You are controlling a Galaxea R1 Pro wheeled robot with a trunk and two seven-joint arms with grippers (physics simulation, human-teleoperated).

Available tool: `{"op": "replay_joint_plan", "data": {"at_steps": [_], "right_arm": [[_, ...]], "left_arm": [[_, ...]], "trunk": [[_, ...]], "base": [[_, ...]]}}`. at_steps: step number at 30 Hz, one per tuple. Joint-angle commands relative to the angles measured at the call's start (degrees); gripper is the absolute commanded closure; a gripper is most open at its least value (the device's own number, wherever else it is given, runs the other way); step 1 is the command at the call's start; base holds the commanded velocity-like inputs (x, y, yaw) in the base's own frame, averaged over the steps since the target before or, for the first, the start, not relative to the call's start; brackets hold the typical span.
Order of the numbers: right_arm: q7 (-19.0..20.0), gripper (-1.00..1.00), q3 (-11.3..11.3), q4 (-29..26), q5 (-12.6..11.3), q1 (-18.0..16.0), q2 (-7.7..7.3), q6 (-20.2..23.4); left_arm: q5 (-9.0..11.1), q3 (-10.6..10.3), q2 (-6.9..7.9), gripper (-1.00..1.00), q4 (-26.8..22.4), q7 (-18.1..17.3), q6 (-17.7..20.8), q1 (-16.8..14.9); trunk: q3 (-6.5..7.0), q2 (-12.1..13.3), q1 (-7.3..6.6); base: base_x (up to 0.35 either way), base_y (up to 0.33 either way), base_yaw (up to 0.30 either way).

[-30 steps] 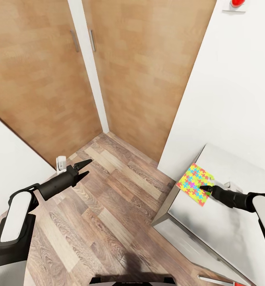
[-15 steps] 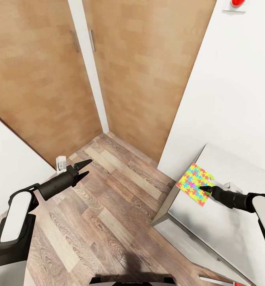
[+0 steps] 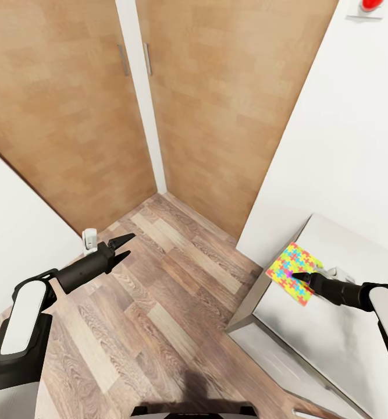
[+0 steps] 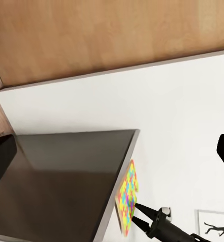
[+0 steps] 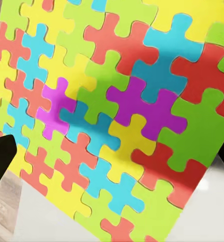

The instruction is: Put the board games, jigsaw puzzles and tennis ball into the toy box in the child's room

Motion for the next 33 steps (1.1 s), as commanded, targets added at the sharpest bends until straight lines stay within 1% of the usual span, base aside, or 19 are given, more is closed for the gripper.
{"op": "replay_joint_plan", "data": {"at_steps": [1,33], "right_arm": [[-0.40,-1.00,-0.04,-0.04,-0.47,-0.03,-0.01,0.23],[-0.31,-1.00,-0.06,-0.03,-0.43,-0.03,-0.02,0.23]], "left_arm": [[-0.38,0.07,-0.01,-1.00,0.00,-0.38,0.27,-0.05],[-0.38,0.12,0.05,-1.00,0.00,-0.43,0.27,-0.05]], "trunk": [[-0.08,-0.09,0.03],[-0.08,-0.09,0.03]], "base": [[0.000,0.000,0.065],[0.000,0.000,0.010]]}}
